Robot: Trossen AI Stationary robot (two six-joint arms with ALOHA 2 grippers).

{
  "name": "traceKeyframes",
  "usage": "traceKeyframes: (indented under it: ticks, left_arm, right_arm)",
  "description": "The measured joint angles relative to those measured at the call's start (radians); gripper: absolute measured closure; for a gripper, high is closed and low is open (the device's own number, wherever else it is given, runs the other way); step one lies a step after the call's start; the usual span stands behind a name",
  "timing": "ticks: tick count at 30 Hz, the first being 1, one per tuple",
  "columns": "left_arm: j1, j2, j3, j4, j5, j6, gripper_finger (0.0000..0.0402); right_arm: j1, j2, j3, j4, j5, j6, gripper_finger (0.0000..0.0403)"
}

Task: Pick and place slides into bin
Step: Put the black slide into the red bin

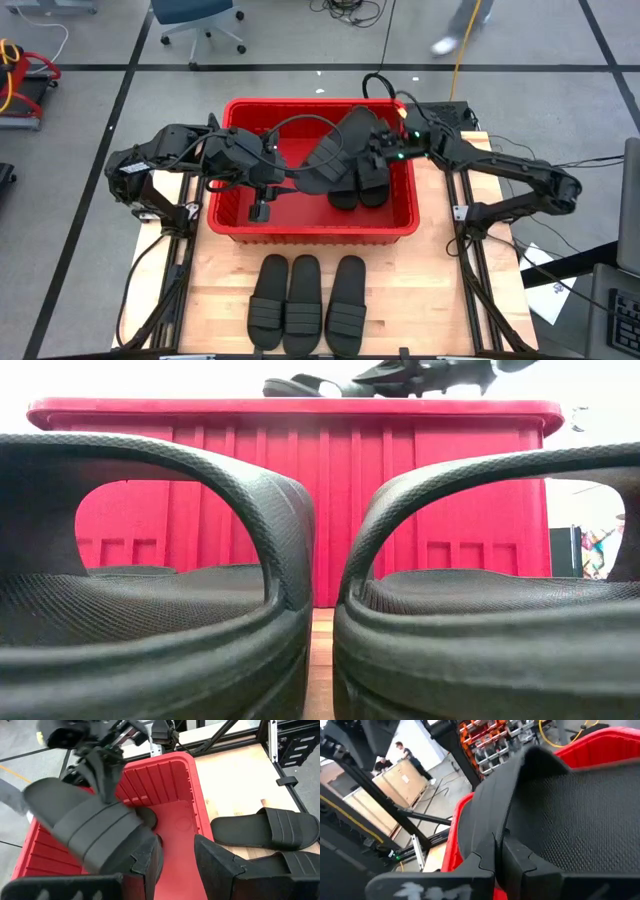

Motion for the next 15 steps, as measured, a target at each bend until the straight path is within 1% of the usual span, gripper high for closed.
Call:
traceKeyframes:
  ticks: [7, 11, 15]
  left_arm:
    - [0.000, 0.000, 0.000, -0.002, 0.000, 0.004, 0.0277]
    - [0.000, 0.000, 0.000, -0.002, 0.000, 0.005, 0.0277]
    - [0.000, 0.000, 0.000, -0.007, 0.000, 0.007, 0.0277]
  right_arm:
    - [-0.059, 0.149, 0.136, -0.075, -0.137, -0.034, 0.0402]
    - [-0.087, 0.198, 0.160, -0.161, -0.199, -0.078, 0.0402]
    - [-0.126, 0.206, 0.161, -0.322, -0.265, -0.190, 0.0402]
